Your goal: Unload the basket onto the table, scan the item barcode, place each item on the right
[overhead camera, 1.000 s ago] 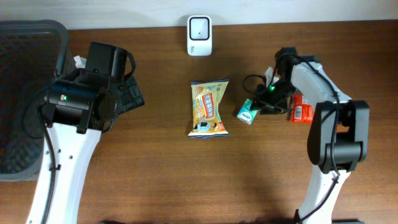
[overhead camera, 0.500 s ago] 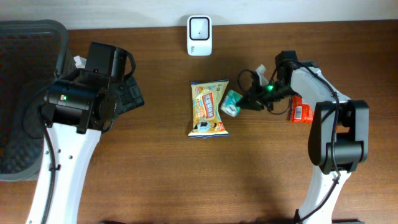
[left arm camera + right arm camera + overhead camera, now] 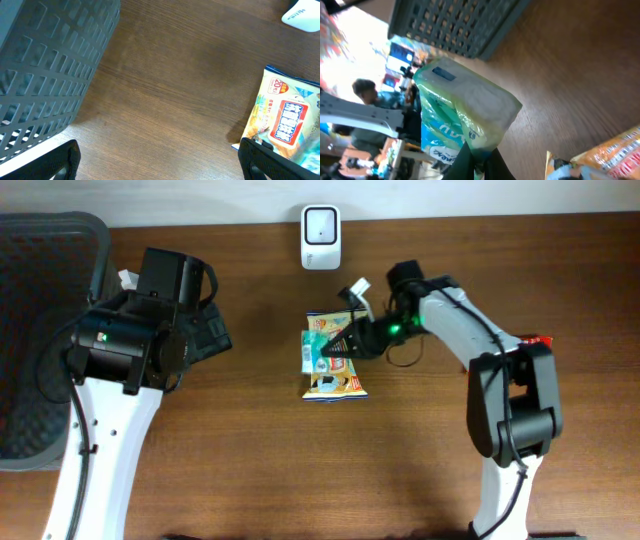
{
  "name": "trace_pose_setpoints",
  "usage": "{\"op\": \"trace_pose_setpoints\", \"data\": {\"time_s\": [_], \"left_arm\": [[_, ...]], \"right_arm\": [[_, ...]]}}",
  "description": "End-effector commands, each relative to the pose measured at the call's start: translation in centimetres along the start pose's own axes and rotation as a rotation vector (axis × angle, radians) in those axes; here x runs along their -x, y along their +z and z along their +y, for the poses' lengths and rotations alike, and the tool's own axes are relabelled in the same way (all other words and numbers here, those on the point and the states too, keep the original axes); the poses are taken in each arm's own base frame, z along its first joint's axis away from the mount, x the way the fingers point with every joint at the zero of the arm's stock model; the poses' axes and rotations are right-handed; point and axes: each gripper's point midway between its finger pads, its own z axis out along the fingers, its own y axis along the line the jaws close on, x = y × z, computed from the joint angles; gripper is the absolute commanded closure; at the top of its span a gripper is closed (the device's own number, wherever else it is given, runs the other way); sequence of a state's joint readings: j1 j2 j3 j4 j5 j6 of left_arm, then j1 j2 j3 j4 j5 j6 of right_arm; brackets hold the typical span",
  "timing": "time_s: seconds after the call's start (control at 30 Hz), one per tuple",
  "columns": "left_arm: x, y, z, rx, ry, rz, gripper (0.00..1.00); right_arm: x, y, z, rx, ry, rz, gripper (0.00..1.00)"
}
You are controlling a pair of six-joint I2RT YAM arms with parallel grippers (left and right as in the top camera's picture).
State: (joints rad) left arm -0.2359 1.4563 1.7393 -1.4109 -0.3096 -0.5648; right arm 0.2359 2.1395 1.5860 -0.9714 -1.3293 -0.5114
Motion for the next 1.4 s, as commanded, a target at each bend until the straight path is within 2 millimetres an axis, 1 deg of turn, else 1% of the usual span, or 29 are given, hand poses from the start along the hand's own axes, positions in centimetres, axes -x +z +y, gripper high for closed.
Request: {"op": "trace_pose_setpoints", "data": {"time_s": [0.0, 0.03, 0.1, 0.13, 0.17, 0.23, 0.27, 0.3, 0.33, 0.37, 0.4, 0.43, 0.47, 0.5, 0.57, 0.6, 0.67, 0.77, 0.8, 0.83, 0.87, 0.93, 1.03, 1.07, 1.13, 1.17, 1.2, 1.27, 1.37], "left_arm": [[0.3, -0.7, 0.2, -0.010, -0.009, -0.019, 0.01], [0.3, -0.7, 0.2, -0.010, -0.009, -0.019, 0.01], [0.3, -0.7, 0.2, -0.010, -0.009, -0.019, 0.01], [0.3, -0.7, 0.2, -0.010, -0.009, -0.019, 0.01], [0.3, -0.7, 0.2, -0.010, -0.009, -0.019, 0.01], [0.3, -0.7, 0.2, -0.010, -0.009, -0.019, 0.01], [0.3, -0.7, 0.2, -0.010, -0.009, -0.019, 0.01], [0.3, -0.7, 0.2, -0.010, -0.009, -0.019, 0.01], [0.3, -0.7, 0.2, -0.010, -0.009, -0.019, 0.01], [0.3, -0.7, 0.2, -0.010, -0.009, -0.019, 0.01], [0.3, -0.7, 0.2, -0.010, -0.009, -0.019, 0.01], [0.3, -0.7, 0.2, -0.010, -0.009, -0.019, 0.01], [0.3, -0.7, 0.2, -0.010, -0.009, -0.019, 0.01], [0.3, -0.7, 0.2, -0.010, -0.009, -0.019, 0.01], [0.3, -0.7, 0.2, -0.010, -0.009, -0.019, 0.01], [0.3, -0.7, 0.2, -0.010, -0.009, -0.019, 0.01], [0.3, -0.7, 0.2, -0.010, -0.009, -0.019, 0.01], [0.3, -0.7, 0.2, -0.010, -0.009, -0.019, 0.01], [0.3, -0.7, 0.2, -0.010, -0.009, -0.019, 0.01], [0.3, -0.7, 0.2, -0.010, -0.009, -0.019, 0.01], [0.3, -0.7, 0.2, -0.010, -0.009, -0.019, 0.01], [0.3, -0.7, 0.2, -0.010, -0.009, -0.019, 0.01], [0.3, -0.7, 0.2, -0.010, -0.009, -0.019, 0.01], [0.3, -0.7, 0.2, -0.010, -0.009, -0.019, 0.01], [0.3, -0.7, 0.2, -0.010, -0.009, -0.019, 0.01], [0.3, -0.7, 0.2, -0.010, -0.009, -0.019, 0.01], [0.3, -0.7, 0.2, -0.010, -0.009, -0.019, 0.01], [0.3, -0.7, 0.2, -0.010, -0.009, -0.019, 0.01], [0.3, -0.7, 0.2, -0.010, -0.009, -0.019, 0.01]], "right_arm": [[0.1, 0.2, -0.7, -0.056, -0.047, 0.036, 0.96], [0.1, 0.2, -0.9, -0.075, -0.031, 0.043, 0.96], [0.5, -0.2, -2.0, -0.166, 0.031, 0.071, 0.96], [0.8, -0.5, -2.7, -0.232, 0.066, 0.084, 0.96], [1.6, -1.4, -4.0, -0.359, 0.125, 0.095, 0.96], [4.4, -4.4, -6.5, -0.698, 0.188, 0.068, 0.96], [6.5, -6.7, -7.3, -0.891, 0.191, 0.019, 0.96], [9.1, -9.3, -7.7, -1.094, 0.177, -0.065, 0.96], [11.2, -11.1, -7.5, -1.226, 0.134, -0.131, 0.96], [13.8, -12.7, -7.1, -1.366, 0.043, -0.203, 0.96], [15.5, -13.5, -6.9, -1.451, -0.046, -0.237, 0.96], [17.4, -13.3, -6.9, -1.514, -0.171, -0.242, 0.96], [18.4, -12.2, -7.2, -1.515, -0.260, -0.223, 0.96], [19.0, -11.1, -7.9, -1.516, -0.338, -0.188, 0.96], [19.5, -9.9, -9.2, -1.531, -0.454, -0.113, 0.96], [19.8, -9.7, -10.3, -1.577, -0.518, -0.071, 0.96], [21.1, -10.5, -11.6, -1.732, -0.627, -0.038, 0.96], [22.5, -10.0, -11.8, -1.795, -0.779, 0.016, 0.96], [23.0, -9.7, -11.8, -1.809, -0.855, 0.065, 0.96], [23.2, -9.6, -12.3, -1.821, -0.917, 0.122, 0.96], [23.2, -9.5, -13.0, -1.828, -0.948, 0.156, 0.96], [23.3, -9.3, -13.5, -1.833, -0.968, 0.159, 0.96], [22.8, -7.6, -14.9, -1.781, -0.993, 0.168, 0.96], [22.8, -7.2, -15.0, -1.775, -0.997, 0.168, 0.96], [23.1, -7.3, -14.9, -1.784, -1.001, 0.147, 0.96], [23.2, -7.6, -14.7, -1.802, -0.974, 0.110, 0.96], [23.4, -8.6, -14.4, -1.856, -0.917, 0.049, 0.96], [23.6, -10.9, -13.4, -1.949, -0.802, -0.054, 0.96], [23.6, -14.5, -11.6, -1.967, -0.637, -0.216, 0.96]]}}
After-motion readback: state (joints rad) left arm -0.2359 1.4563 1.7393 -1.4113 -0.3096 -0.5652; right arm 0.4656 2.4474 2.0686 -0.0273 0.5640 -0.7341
